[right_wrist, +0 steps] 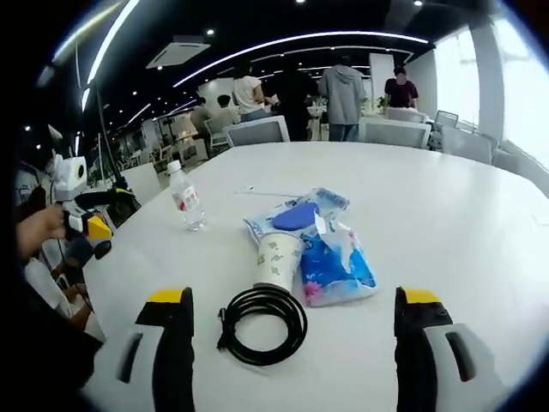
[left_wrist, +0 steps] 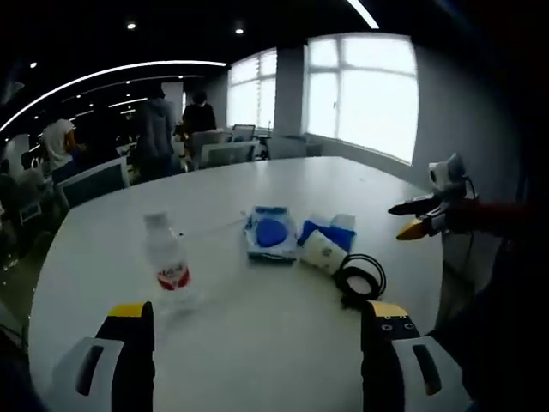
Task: Arrange the tabletop items into an orderly group along one side of the table until the central work area is clear of visible clutter.
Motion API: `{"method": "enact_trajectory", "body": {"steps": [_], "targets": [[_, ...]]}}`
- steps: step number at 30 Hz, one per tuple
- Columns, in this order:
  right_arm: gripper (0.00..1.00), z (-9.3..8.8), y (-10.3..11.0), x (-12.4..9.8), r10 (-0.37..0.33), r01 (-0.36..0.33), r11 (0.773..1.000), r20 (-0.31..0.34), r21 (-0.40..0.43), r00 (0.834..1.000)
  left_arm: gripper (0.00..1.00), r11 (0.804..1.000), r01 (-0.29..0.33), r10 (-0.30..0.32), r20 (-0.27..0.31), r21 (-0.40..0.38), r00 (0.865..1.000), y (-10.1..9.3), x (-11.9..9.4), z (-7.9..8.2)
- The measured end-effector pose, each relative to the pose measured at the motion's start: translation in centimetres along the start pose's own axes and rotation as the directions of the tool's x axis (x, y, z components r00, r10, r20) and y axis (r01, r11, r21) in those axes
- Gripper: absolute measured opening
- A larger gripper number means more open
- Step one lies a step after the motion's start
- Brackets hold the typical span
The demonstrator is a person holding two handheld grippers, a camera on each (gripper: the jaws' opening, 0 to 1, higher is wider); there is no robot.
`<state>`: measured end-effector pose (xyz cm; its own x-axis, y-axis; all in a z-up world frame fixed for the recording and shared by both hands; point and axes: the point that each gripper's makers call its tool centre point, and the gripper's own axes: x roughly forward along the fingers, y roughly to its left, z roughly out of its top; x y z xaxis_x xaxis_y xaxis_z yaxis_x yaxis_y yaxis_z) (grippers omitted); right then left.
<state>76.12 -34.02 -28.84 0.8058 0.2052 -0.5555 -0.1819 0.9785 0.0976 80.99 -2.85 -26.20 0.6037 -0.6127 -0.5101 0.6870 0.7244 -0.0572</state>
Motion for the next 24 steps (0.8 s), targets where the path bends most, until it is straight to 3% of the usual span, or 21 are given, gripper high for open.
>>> {"method": "enact_trajectory", "body": {"steps": [2, 12, 19, 24], "targets": [[1.00, -0.1, -0.2, 0.0, -0.005, 0.005, 1.000, -0.003, 0.008, 1.000, 1.00, 1.000, -0.010, 0.010, 0.005, -0.030, 1.000, -0.1, -0.2, -0.2], [0.99, -0.1, -1.1, -0.4, -0.021, 0.021, 1.000, -0.008, -0.013, 1.000, 1.00, 0.992, -0.035, 0.040, 0.039, -0.118, 0.998, 0.3, -1.0, 0.0], [0.88, 0.8, 1.2, 0.7, 0.074, -0.081, 0.989, -0.061, -0.122, 0.995, 1.00, 0.996, -0.013, 0.014, 0.017, -0.084, 1.000, -0.4, -0.7, -0.1], [0.80, 1.4, 2.9, 1.5, 0.165, -0.184, 0.961, -0.107, -0.208, 0.980, 1.00, 0.996, 0.000, 0.002, 0.017, -0.092, 1.000, -1.1, -0.8, 0.1]]}}
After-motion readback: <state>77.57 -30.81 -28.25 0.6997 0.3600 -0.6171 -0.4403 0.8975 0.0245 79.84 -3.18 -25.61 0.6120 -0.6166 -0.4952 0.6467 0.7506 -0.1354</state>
